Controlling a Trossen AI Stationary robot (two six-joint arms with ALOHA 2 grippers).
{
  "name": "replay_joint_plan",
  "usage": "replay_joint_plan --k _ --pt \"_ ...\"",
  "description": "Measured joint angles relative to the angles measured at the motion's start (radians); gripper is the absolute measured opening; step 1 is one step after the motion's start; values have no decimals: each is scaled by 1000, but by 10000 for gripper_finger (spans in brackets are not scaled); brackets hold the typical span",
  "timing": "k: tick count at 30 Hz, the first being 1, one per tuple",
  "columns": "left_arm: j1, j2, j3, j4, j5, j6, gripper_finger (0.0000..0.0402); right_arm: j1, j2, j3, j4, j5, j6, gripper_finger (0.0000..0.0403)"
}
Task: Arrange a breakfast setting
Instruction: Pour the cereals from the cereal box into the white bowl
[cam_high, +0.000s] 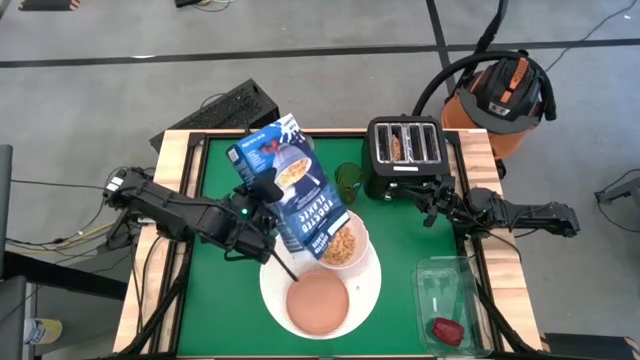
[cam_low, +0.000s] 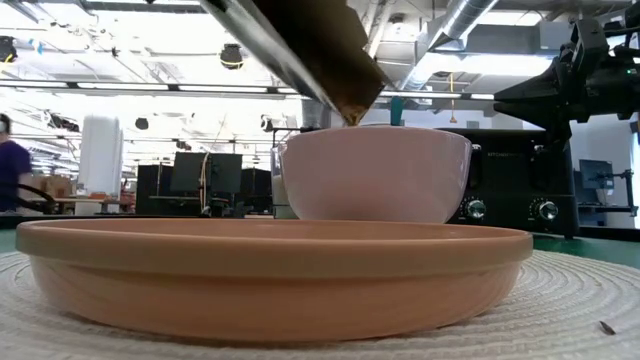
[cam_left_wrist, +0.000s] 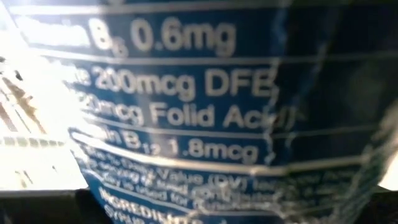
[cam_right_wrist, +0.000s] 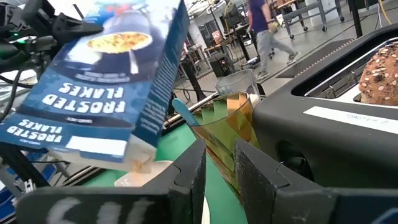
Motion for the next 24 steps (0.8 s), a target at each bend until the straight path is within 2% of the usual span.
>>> replay_joint_plan --k 4,8,12,24 --pt "11 0 0 -7 41 -8 230 0 0 0 0 0 0 107" --pt "14 0 0 32 12 27 230 0 0 0 0 0 0 107" --pt "19 1 0 29 42 15 230 0 0 0 0 0 0 107" --pt "20 0 0 23 95 -130 230 0 0 0 0 0 0 107"
